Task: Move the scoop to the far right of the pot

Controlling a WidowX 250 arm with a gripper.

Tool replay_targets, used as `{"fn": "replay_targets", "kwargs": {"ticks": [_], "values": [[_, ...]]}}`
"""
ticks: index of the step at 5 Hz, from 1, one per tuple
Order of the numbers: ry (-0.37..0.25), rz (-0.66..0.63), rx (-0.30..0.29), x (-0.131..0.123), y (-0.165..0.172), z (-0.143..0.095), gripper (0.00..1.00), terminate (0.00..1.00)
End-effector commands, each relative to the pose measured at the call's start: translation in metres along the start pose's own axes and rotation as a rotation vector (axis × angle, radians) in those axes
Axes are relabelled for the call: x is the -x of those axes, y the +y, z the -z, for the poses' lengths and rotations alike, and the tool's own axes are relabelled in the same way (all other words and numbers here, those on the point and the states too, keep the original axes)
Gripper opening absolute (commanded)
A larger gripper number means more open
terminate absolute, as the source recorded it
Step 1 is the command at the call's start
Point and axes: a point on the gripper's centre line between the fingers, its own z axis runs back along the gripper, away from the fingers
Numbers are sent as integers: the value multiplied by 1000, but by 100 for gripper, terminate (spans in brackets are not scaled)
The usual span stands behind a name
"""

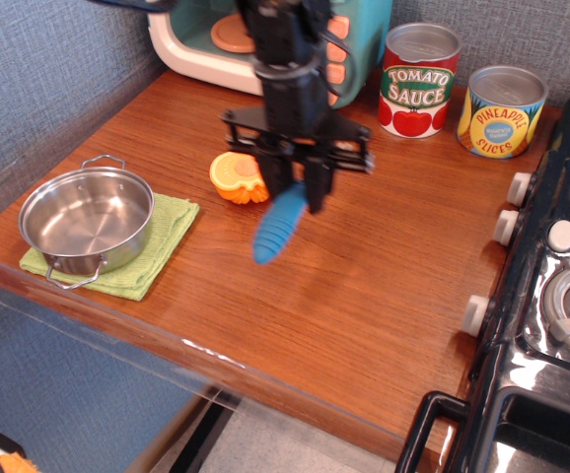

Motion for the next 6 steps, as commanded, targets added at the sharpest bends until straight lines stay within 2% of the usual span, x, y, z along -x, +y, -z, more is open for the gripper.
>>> {"fn": "replay_targets", "kwargs": {"ticks": [1,2,3,4,5,6], "values": [[-22,-28,-30,24,-32,27,0,0],[19,-45,-58,40,-40,49,0,0],[32,-50,-51,44,-43,59,0,0],[31,-53,-68,46,-41,60,0,0],[-2,-31,-50,43,-38,49,100,0],[-33,1,-9,39,-35,29,100,0]]}}
